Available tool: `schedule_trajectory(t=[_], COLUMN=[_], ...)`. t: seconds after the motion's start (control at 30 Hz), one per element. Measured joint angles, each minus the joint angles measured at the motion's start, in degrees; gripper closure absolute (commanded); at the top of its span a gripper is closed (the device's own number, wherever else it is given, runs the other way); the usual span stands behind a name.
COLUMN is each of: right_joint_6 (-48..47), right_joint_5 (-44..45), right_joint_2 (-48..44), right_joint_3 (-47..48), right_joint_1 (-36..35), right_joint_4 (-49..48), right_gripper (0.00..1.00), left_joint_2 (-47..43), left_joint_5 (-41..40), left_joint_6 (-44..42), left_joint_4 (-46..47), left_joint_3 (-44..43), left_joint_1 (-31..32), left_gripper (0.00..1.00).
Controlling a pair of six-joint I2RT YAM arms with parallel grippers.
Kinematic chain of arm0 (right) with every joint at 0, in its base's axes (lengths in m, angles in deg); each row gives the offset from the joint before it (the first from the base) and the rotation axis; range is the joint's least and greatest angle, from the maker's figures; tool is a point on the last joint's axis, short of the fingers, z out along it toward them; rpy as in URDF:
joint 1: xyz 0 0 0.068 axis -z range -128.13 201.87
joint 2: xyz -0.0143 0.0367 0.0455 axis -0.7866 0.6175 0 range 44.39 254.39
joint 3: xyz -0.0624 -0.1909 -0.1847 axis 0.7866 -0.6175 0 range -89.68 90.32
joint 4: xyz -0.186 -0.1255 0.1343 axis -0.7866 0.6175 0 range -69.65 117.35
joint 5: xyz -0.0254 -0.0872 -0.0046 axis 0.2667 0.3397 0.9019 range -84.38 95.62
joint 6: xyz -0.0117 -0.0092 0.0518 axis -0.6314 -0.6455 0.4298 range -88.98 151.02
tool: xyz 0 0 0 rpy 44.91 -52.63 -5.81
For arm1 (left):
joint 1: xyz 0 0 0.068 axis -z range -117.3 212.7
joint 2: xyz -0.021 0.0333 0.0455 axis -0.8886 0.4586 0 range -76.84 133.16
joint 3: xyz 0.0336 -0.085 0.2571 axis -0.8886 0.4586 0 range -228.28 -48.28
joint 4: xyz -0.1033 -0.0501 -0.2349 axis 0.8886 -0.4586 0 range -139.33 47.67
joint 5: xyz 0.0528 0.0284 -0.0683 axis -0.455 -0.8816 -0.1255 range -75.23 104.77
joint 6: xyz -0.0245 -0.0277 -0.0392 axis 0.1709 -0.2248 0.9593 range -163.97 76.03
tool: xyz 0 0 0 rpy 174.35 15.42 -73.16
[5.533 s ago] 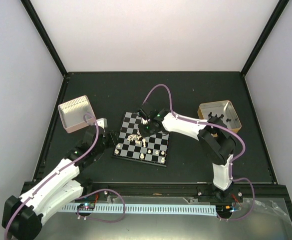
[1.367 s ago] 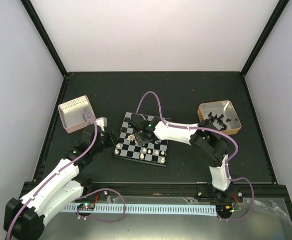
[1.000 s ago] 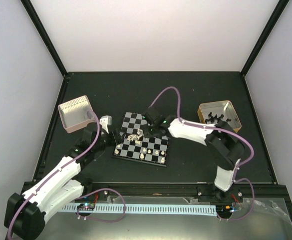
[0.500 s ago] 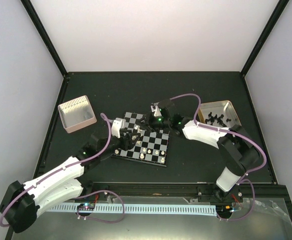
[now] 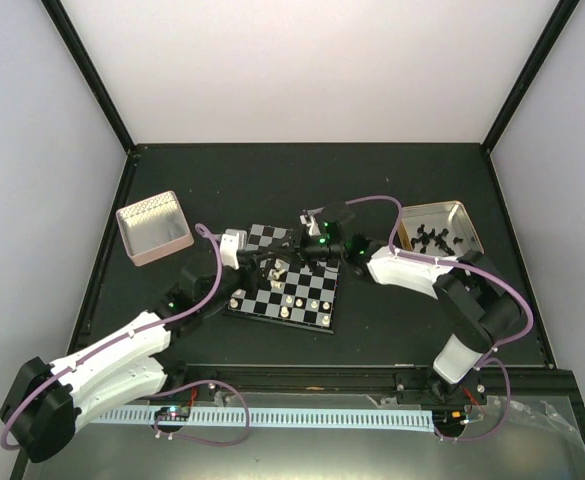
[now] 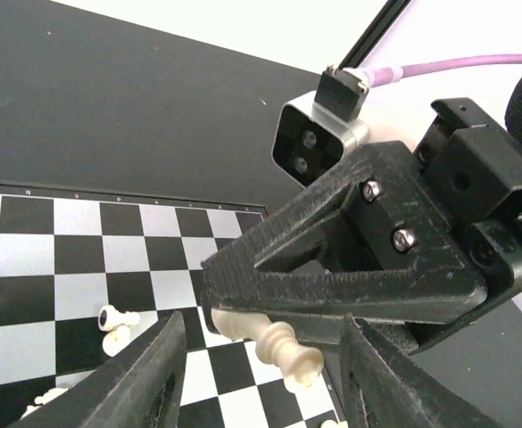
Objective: Set up the chess pieces on the board
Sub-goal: Place the chess piece on the chessboard.
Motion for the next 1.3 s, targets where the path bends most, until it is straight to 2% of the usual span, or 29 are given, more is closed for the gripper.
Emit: schedule_trajectory(t=[0.1, 0.37, 0.57, 0.63, 0.7, 0.8, 0.87, 1.07, 1.3], right_joint_6=[0.0, 0.0, -0.2, -0.2, -0.4, -2.2, -3.9, -12.3, -22.3], right_joint_5=[-0.3, -0.4, -0.3, -0.3, -0.4, -0.4, -0.2, 3.1, 12.6], right_joint_2=[0.0, 0.0, 0.0, 0.0, 0.0, -0.2, -0.3, -1.9, -5.8], right_joint_3=[-0.5, -0.6, -0.6, -0.6, -0.6, -0.6, -0.5, 0.3, 0.3], right_joint_1=[0.0, 0.0, 0.0, 0.1, 0.2, 0.1, 0.1, 0.1, 1.1], right_joint_4=[0.0, 0.1, 0.3, 0.5, 0.7, 1.4, 2.5, 8.7, 18.2], right_gripper=[0.92, 0.92, 0.92, 0.89, 0.82, 0.60, 0.54, 0.49, 0.48], left_joint_2=[0.0, 1.9, 2.4, 2.4, 2.1, 1.9, 1.9, 2.3, 6.2], left_joint_5=[-0.3, 0.5, 2.0, 1.4, 0.6, 0.3, 0.3, 0.7, 4.6], left_joint_6=[-0.2, -0.3, -0.7, -1.2, -2.1, -3.3, -4.0, -5.6, -7.3], left_joint_4=[0.2, 0.4, 0.5, -0.2, -1.7, -4.4, -6.8, -19.5, -34.9], left_joint_3=[0.0, -0.1, -0.3, -0.7, -1.0, -2.2, -3.7, -10.2, -15.2], left_joint_1=[0.0, 0.1, 0.3, 0.4, 0.3, 0.3, 0.3, 0.3, 0.5], left_gripper=[0.63, 0.63, 0.91, 0.95, 0.96, 0.96, 0.97, 0.96, 0.93])
